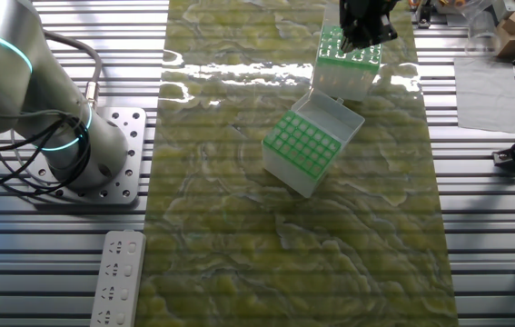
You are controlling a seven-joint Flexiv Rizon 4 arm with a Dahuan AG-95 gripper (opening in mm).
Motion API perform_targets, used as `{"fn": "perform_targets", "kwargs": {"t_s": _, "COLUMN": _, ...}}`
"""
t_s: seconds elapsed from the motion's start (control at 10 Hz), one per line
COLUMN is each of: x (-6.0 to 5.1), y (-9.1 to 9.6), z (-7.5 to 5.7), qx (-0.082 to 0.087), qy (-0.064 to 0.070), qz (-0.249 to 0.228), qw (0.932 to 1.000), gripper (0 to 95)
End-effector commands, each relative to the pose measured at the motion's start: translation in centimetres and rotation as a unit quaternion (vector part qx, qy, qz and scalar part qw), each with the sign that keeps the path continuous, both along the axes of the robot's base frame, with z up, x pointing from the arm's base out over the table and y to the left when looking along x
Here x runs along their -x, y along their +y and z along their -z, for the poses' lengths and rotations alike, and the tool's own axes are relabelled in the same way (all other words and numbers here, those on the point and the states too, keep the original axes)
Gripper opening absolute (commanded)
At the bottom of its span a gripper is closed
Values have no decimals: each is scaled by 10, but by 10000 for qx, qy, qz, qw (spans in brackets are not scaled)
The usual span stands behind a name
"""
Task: Transfer all large pipette tips from one holder to another
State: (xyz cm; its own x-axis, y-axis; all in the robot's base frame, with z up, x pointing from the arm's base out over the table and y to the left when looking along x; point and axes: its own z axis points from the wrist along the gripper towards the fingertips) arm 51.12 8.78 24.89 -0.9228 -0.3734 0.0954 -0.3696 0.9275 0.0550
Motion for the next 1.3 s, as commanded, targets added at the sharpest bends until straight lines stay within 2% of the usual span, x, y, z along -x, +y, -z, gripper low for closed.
{"fn": "perform_targets", "kwargs": {"t_s": 0.1, "x": -10, "y": 10, "z": 4, "qx": 63, "qy": -46, "qz": 291, "qw": 9995, "gripper": 0}}
{"fn": "perform_targets", "kwargs": {"t_s": 0.3, "x": -20, "y": 25, "z": 12, "qx": 82, "qy": -46, "qz": 357, "qw": 9993, "gripper": 0}}
{"fn": "perform_targets", "kwargs": {"t_s": 0.5, "x": -26, "y": 37, "z": 22, "qx": 87, "qy": -100, "qz": 399, "qw": 9991, "gripper": 0}}
{"fn": "perform_targets", "kwargs": {"t_s": 0.8, "x": -34, "y": 38, "z": 38, "qx": 71, "qy": -218, "qz": 295, "qw": 9993, "gripper": 0}}
{"fn": "perform_targets", "kwargs": {"t_s": 1.1, "x": -38, "y": 39, "z": 38, "qx": 101, "qy": -104, "qz": 370, "qw": 9992, "gripper": 0}}
{"fn": "perform_targets", "kwargs": {"t_s": 1.2, "x": -29, "y": 31, "z": 32, "qx": 150, "qy": -10, "qz": 340, "qw": 9993, "gripper": 0}}
{"fn": "perform_targets", "kwargs": {"t_s": 1.3, "x": -29, "y": 31, "z": 32, "qx": 140, "qy": -4, "qz": 306, "qw": 9994, "gripper": 0}}
